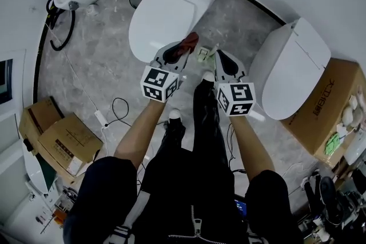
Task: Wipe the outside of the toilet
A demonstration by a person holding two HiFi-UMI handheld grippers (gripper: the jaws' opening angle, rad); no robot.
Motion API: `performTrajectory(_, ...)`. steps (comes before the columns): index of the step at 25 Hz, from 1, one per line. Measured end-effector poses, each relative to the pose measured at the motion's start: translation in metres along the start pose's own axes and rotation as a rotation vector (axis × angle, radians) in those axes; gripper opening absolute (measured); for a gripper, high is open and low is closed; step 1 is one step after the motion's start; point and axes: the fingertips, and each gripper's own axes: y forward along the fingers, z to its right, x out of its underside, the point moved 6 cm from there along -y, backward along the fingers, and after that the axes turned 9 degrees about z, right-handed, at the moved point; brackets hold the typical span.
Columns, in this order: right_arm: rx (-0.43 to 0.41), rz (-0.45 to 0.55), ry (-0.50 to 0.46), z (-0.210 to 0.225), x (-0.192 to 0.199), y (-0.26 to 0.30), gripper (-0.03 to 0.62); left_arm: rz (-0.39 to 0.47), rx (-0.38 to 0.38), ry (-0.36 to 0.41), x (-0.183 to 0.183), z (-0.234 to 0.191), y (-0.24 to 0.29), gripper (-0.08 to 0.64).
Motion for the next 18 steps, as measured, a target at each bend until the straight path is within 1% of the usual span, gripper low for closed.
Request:
performTrajectory(4, 0.011, -0.023, 0.032, 0.028, 0.019, 0.009, 0.003, 0.007, -0.007, -0.039, 0.030, 0.001, 0.034, 0.060)
performTrajectory(8, 0.013, -0.040, 0.051, 0.056, 0.031, 0.022, 0.003, 0.019, -0.047, -0.068, 0.050, 0.001, 0.068, 0.060)
performTrajectory(12, 0.009, -0.041, 0.058, 0.084, 0.045, 0.043, 0.003, 0.024, -0.083, -0.117, 0.076, -0.008, 0.105, 0.060)
performTrajectory(18, -0.022, -0.054, 0.078, 0.121, 0.088, 0.075, 0.003, 0.018, -0.121, -0.132, 0.135, -0.032, 0.155, 0.060)
